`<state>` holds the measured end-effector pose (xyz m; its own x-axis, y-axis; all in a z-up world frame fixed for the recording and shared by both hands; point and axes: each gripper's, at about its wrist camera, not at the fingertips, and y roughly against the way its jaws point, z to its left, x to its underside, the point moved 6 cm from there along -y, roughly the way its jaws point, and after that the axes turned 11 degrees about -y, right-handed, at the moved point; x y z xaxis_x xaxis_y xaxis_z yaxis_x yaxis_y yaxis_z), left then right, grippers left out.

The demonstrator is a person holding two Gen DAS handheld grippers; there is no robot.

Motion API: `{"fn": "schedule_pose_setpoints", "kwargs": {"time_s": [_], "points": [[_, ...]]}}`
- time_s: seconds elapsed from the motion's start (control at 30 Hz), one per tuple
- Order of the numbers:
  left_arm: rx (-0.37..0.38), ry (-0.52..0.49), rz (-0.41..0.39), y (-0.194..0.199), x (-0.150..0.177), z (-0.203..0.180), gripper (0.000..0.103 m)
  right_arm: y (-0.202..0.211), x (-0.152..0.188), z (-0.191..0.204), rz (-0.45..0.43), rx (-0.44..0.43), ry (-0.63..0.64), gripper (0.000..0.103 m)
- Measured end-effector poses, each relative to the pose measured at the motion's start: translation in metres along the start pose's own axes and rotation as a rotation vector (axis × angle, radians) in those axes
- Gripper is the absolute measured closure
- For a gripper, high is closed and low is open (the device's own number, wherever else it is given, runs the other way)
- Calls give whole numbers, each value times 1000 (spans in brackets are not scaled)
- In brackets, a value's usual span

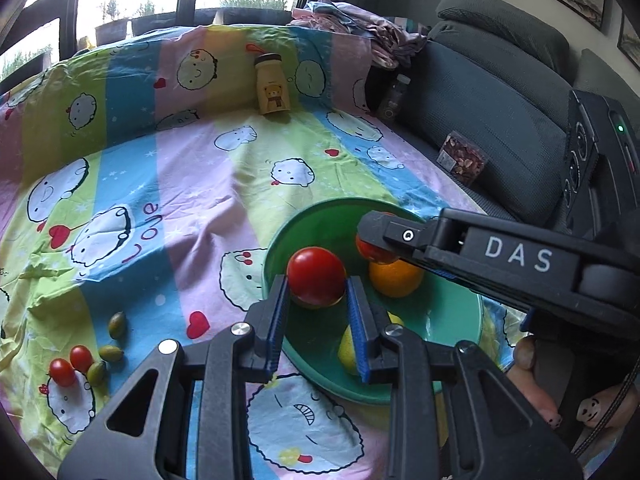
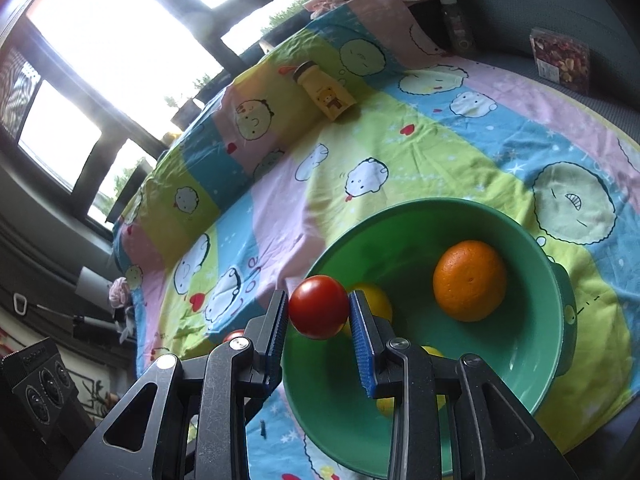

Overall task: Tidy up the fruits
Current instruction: 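Lower the tomato into the green bowl and open the right gripper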

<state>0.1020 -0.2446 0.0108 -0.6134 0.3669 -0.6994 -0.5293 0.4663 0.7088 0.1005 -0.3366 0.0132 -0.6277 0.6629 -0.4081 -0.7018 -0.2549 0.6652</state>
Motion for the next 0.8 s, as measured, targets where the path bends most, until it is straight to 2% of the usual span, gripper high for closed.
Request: {"fn": "schedule_pose_setpoints", "kwargs": {"time_s": [0.4, 0.8], "points": [[73, -27, 65, -22, 10, -17, 74, -14, -6, -29, 33, 76, -59, 70], [123, -19, 126, -37, 19, -22, 74, -29, -4, -41, 70, 137, -76, 70]]}}
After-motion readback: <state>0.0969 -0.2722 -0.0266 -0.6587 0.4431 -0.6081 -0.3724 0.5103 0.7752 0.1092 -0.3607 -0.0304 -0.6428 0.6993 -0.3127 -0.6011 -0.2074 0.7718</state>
